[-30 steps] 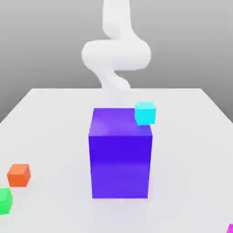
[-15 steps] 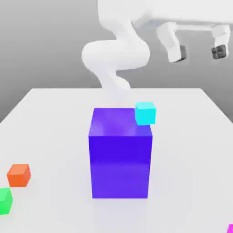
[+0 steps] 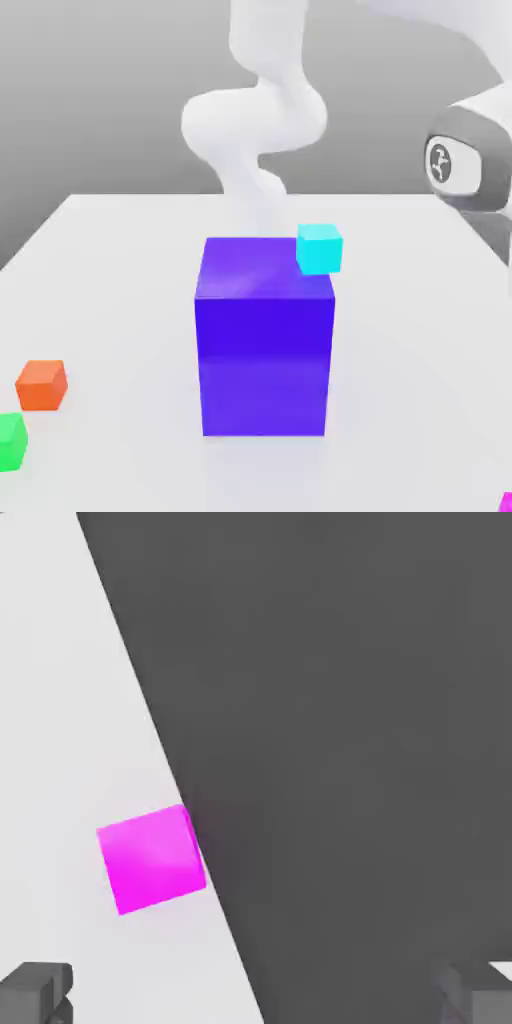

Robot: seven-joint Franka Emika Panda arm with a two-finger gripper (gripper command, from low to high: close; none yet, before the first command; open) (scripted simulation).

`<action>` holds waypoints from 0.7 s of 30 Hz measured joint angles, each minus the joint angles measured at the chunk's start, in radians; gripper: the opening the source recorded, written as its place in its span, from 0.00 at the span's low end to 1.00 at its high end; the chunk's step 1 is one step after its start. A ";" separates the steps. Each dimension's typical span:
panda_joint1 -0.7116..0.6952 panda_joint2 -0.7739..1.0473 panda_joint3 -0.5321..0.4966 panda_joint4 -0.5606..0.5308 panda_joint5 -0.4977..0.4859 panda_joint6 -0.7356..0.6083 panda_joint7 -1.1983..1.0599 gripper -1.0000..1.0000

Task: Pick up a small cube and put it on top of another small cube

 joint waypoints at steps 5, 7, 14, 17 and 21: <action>0.045 0.174 0.004 0.039 -0.077 0.056 -0.057 0.50; 0.050 0.247 0.001 0.057 -0.085 0.107 -0.058 0.50; 0.052 0.287 -0.001 0.067 -0.087 0.134 -0.058 0.00; 0.050 0.220 0.002 0.050 -0.084 0.084 -0.061 0.00; -0.004 0.124 -0.046 0.007 -0.048 0.031 -0.027 0.00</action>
